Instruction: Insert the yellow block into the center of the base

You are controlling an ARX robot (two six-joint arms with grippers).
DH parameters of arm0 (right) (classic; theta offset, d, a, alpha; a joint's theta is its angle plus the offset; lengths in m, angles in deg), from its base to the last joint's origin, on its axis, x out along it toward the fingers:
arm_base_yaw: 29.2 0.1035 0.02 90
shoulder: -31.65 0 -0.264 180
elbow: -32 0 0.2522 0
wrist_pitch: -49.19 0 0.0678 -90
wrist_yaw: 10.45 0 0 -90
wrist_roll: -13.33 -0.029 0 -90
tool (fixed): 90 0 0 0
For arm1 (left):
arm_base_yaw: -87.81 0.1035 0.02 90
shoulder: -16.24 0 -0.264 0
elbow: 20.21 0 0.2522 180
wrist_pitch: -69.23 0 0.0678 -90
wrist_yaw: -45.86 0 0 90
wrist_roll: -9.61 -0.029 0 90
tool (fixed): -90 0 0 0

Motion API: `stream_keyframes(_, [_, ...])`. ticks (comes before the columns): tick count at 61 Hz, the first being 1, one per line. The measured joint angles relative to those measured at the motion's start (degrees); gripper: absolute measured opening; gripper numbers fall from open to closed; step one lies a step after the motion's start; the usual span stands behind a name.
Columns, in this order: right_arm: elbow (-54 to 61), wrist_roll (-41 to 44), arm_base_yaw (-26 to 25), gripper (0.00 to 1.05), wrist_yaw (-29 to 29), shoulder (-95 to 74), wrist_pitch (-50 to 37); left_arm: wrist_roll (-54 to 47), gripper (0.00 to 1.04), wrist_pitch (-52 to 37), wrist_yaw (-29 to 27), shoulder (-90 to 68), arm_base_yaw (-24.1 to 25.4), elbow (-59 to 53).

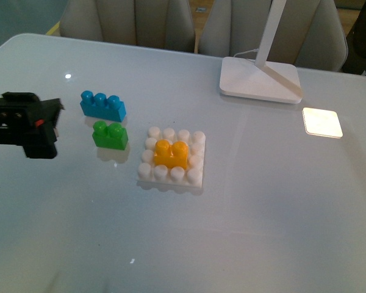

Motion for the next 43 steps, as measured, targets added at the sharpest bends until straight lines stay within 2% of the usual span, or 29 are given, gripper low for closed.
stream_keyframes(11, [0.0,0.0,0.0,0.96,0.0,0.0,0.0,-1.1,0.44,-9.7,-4.6,1.0,0.8,-3.9])
stream_keyframes(17, [0.0,0.0,0.0,0.96,0.0,0.0,0.0,-1.1,0.29,-10.2,-4.6,1.1,0.9,-4.1])
stream_keyframes(23, [0.0,0.0,0.0,0.96,0.0,0.0,0.0,-1.1,0.09,-10.2,-4.5,1.3,1.0,-4.4])
stream_keyframes(25, [0.0,0.0,0.0,0.96,-0.1,0.0,0.0,-2.6,0.03,-9.2,-3.6,4.6,2.6,-6.7])
stream_keyframes(34, [0.0,0.0,0.0,0.96,0.1,0.0,0.1,-5.8,0.03,-1.6,-3.8,29.0,8.0,-16.1])
stream_keyframes(39, [0.0,0.0,0.0,0.96,-0.2,0.1,0.1,-6.6,0.03,4.3,0.8,39.2,10.6,-16.2])
stream_keyframes(43, [0.0,0.0,0.0,0.96,-0.2,0.1,0.1,-6.7,0.03,8.4,1.0,43.9,12.5,-16.2])
